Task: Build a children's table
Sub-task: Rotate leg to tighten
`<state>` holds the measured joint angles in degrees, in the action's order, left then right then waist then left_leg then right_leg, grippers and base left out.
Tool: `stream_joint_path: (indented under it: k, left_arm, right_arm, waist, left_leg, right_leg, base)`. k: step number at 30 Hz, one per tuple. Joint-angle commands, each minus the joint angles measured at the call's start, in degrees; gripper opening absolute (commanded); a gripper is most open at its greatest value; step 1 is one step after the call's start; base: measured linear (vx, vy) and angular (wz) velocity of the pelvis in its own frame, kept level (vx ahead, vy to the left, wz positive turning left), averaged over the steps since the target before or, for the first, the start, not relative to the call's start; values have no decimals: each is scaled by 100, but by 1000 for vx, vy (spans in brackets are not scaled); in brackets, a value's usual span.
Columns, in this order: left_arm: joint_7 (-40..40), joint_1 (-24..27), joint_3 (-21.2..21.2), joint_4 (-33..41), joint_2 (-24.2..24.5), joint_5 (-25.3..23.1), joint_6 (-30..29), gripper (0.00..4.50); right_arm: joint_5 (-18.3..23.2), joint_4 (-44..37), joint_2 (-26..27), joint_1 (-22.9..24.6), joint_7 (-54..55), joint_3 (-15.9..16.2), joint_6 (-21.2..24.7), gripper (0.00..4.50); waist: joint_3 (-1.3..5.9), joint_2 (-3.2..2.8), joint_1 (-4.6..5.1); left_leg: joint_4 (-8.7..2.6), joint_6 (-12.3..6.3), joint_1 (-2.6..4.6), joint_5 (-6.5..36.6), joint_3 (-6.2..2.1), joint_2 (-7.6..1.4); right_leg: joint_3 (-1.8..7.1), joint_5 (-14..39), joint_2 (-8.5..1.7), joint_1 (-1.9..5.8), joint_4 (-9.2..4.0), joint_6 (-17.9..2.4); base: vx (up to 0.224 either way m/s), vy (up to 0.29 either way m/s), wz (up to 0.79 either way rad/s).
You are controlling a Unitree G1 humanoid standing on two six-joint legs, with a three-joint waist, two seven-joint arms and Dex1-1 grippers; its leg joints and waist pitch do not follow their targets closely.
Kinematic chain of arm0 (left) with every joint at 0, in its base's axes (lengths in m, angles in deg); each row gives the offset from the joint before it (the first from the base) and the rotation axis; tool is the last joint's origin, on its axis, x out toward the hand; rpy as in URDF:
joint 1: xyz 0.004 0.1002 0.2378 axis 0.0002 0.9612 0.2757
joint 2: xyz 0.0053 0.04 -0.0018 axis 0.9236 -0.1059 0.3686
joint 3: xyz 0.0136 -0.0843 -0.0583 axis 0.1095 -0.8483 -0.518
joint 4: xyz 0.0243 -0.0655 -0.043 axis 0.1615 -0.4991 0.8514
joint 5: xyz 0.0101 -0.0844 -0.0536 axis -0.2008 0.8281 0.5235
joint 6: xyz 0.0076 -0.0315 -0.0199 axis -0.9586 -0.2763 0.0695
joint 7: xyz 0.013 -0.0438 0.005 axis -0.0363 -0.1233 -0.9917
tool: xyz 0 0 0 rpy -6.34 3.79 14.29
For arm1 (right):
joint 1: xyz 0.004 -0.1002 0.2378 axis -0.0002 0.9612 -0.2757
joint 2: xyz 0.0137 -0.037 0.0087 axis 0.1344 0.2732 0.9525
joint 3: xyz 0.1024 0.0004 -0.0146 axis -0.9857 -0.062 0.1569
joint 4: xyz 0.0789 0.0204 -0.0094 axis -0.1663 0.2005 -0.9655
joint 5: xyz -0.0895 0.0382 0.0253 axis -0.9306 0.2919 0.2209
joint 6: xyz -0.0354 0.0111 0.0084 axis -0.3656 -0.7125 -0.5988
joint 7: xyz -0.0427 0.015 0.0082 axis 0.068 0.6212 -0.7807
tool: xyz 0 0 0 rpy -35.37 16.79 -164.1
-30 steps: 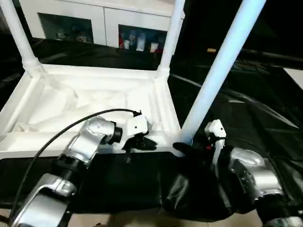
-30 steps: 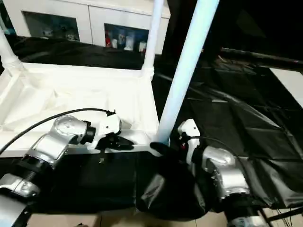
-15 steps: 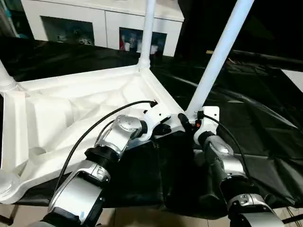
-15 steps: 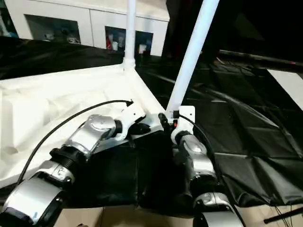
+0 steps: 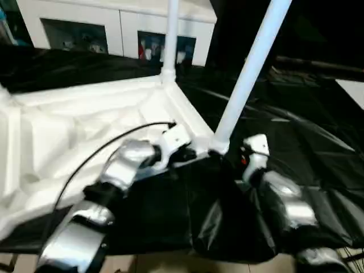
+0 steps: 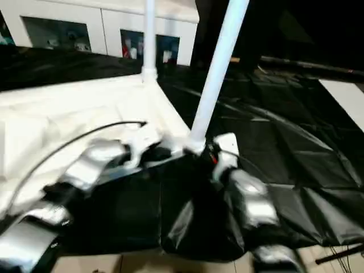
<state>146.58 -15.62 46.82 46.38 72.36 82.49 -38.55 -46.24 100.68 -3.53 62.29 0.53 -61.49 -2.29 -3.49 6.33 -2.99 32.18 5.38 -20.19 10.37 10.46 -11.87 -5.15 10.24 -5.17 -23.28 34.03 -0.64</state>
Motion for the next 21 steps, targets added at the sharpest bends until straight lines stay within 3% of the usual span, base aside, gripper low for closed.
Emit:
stream_joint_path:
  k: [1, 4, 6, 11, 12, 14, 16, 21]
  left_arm:
    - [821, 299, 383, 105, 55, 143, 91, 0]
    - [1391, 480, 358, 466, 281, 380, -48, 0]
    - [1462, 499, 369, 504, 327, 391, -77, 0]
    - [1501, 531, 411, 478, 443, 315, -5, 0]
    - [1497, 535, 423, 470, 462, 297, 7, 0]
    - [1500, 552, 431, 509, 495, 268, -11, 0]
    - [1504, 555, 445, 547, 517, 239, -45, 0]
    - [1392, 462, 498, 456, 546, 116, -28, 0]
  right_arm:
    - [102, -390, -140, 18, -525, 128, 122, 399]
    - [147, -578, -391, 143, -826, 157, 178, 399]
    - [163, -622, -425, 169, -880, 175, 199, 399]
    - [223, -840, -483, 290, -1105, 283, 398, 399]
    - [214, -867, -470, 307, -1148, 313, 431, 371]
    - [142, -917, -463, 345, -1232, 392, 459, 371]
    - [66, -925, -488, 373, -1255, 474, 408, 346]
    - [6, -908, -511, 364, -1193, 467, 363, 346]
  waist:
    - [282, 4, -56]
    - [293, -2, -75]
    - [282, -6, -84]
    - [265, 7, -137]
    - [266, 14, -133]
    - [263, 29, -140]
    - [273, 41, -141]
    - [277, 33, -156]
  left_leg:
    - [-361, -496, -21, 1091, -44, -206]
    - [-334, -551, 21, 793, -12, -206]
    - [-333, -579, 45, 767, 1, -216]
    - [-359, -397, 22, 1091, -13, -206]
    - [-361, -378, 22, 1120, -15, -204]
    - [-366, -321, 20, 1123, -23, -203]
    - [-354, -322, 17, 1018, -18, -201]
    - [-342, -361, 25, 907, -11, -199]
  right_leg:
    - [316, 1463, -364, 269, -407, -1010]
    - [329, 806, -346, 264, -319, -1278]
    - [332, 688, -341, 241, -303, -1350]
    - [326, 1281, -361, 265, -370, -1154]
    - [326, 1340, -358, 265, -374, -1121]
    - [330, 1480, -367, 263, -385, -1018]
    - [331, 1373, -361, 268, -370, -1007]
    - [328, 1132, -352, 265, -343, -1074]
  base:
    - [0, 0, 0]
    - [0, 0, 0]
    - [0, 0, 0]
    - [0, 0, 0]
    - [0, 0, 0]
    - [0, 0, 0]
    - [0, 0, 0]
    - [0, 0, 0]
